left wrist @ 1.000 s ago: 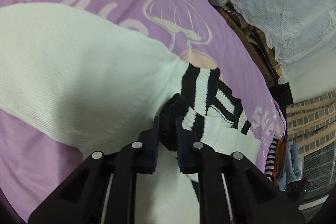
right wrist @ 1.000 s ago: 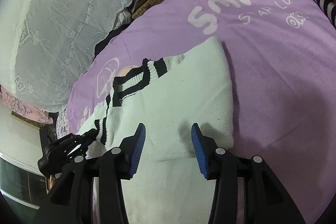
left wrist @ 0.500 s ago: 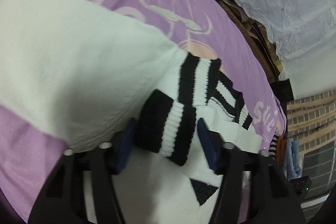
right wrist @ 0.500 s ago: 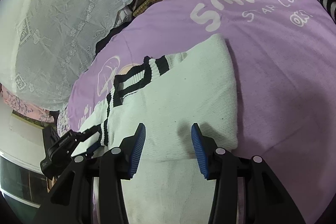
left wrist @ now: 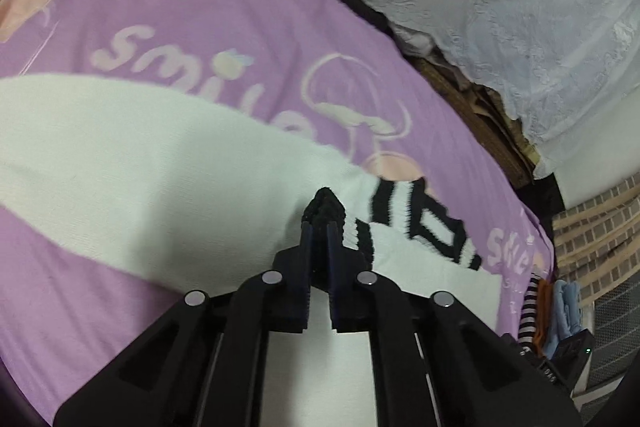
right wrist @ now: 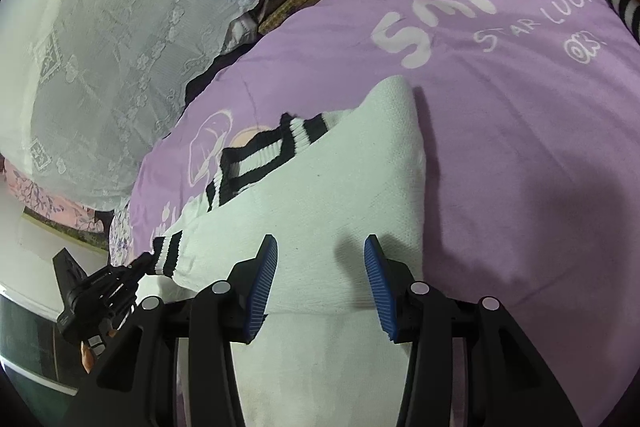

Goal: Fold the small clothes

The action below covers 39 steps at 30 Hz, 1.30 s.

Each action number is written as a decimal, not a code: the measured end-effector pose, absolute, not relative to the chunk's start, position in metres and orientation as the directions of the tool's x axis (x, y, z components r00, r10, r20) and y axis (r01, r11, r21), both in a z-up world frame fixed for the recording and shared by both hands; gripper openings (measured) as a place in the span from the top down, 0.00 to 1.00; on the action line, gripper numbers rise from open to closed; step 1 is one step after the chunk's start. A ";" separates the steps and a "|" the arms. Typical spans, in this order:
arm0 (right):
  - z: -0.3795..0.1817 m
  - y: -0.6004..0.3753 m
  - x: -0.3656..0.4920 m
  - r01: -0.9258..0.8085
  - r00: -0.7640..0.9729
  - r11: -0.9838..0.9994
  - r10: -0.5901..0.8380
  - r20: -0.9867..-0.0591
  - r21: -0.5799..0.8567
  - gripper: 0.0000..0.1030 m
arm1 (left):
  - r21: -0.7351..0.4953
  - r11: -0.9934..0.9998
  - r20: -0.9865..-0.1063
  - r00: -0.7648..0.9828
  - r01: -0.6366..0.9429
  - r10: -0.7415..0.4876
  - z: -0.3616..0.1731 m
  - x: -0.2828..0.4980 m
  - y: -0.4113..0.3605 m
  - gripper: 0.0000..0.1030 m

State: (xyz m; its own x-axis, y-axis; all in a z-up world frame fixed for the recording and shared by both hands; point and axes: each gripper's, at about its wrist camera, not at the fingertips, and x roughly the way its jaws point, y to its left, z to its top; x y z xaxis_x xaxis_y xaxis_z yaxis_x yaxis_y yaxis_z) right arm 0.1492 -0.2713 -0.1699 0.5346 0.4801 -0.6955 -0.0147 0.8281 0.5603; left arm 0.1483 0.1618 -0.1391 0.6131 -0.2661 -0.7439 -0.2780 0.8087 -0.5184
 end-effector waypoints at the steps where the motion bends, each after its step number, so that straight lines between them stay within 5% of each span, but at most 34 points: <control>1: -0.170 -0.270 0.149 -0.018 0.532 0.829 0.482 -0.696 0.560 0.56 | -0.508 0.809 -0.755 0.604 -0.294 -0.255 -0.145 0.146 0.165 0.96; 7: -0.170 -0.267 0.154 -0.022 0.528 0.833 0.480 -0.701 0.553 0.56 | -0.483 0.787 -0.786 0.586 -0.384 -0.197 -0.160 0.140 0.192 1.00; 11: -0.166 -0.264 0.162 -0.021 0.542 0.836 0.470 -0.696 0.548 0.56 | -0.537 0.776 -0.758 0.592 -0.331 -0.272 -0.152 0.140 0.184 1.00; 13: -0.164 -0.263 0.164 -0.029 0.543 0.837 0.472 -0.694 0.547 0.56 | -0.519 0.809 -0.762 0.578 -0.276 -0.292 -0.146 0.144 0.164 0.91; 15: -0.163 -0.259 0.167 -0.042 0.541 0.845 0.468 -0.698 0.534 0.58 | -0.508 0.828 -0.772 0.551 -0.238 -0.316 -0.146 0.150 0.146 0.65; 24: -0.178 -0.267 0.208 0.021 0.551 0.868 0.403 -0.730 0.495 0.66 | -0.416 0.897 -0.835 0.454 -0.149 -0.311 -0.171 0.182 0.092 0.66; 28: -0.203 -0.289 0.218 0.084 0.525 0.873 0.371 -0.766 0.480 0.95 | -0.397 0.909 -0.835 0.461 -0.128 -0.300 -0.176 0.180 0.093 0.71; 30: -0.205 -0.298 0.218 0.100 0.519 0.856 0.390 -0.761 0.507 1.00 | -0.383 0.916 -0.840 0.457 -0.117 -0.293 -0.176 0.179 0.091 0.72; 34: -0.192 -0.301 0.206 0.090 0.535 0.863 0.379 -0.755 0.497 0.93 | -0.407 0.902 -0.834 0.461 -0.142 -0.303 -0.164 0.177 0.094 0.70; 39: -0.179 -0.284 0.166 -0.018 0.519 0.901 0.379 -0.766 0.433 0.94 | -0.386 0.917 -0.823 0.488 -0.104 -0.291 -0.152 0.163 0.091 0.46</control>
